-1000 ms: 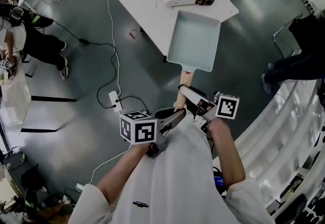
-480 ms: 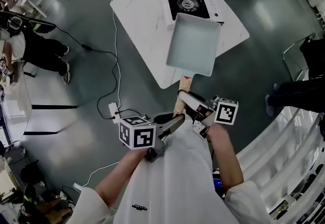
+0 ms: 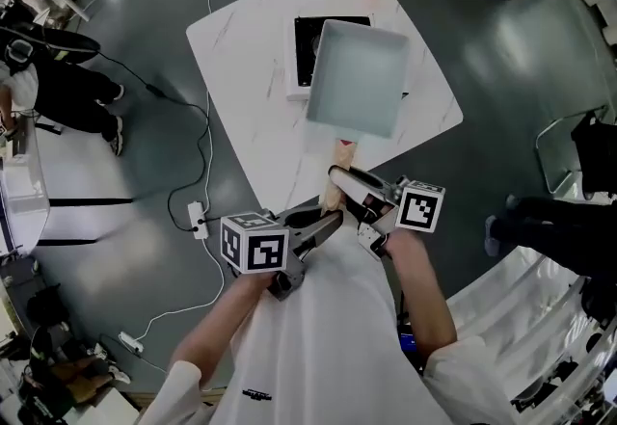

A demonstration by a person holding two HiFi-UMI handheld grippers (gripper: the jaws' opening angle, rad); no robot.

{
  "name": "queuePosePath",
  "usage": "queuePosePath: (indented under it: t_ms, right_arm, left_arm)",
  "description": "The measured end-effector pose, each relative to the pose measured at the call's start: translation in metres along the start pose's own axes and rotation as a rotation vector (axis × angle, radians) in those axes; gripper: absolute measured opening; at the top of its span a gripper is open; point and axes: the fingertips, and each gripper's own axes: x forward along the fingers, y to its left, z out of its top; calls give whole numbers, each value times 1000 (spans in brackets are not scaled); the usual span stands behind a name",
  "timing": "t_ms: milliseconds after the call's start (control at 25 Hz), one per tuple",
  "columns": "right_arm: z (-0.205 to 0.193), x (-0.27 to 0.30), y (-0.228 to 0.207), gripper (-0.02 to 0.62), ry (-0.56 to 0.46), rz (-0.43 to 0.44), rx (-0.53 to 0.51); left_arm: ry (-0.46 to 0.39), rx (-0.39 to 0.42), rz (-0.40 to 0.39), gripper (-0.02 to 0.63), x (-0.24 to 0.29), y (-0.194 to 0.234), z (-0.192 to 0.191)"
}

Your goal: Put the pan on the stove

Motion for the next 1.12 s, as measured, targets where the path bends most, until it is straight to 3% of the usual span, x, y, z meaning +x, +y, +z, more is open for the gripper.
queuePosePath:
  t_ms: [320, 1120]
  right_arm:
    - [57, 9, -25, 147, -15, -7, 34]
    - [94, 37, -82, 149, 84, -10, 49]
  left_arm:
    - [-5, -5, -3, 101, 34, 12, 53]
    - [-136, -146, 37, 103, 69, 58, 93]
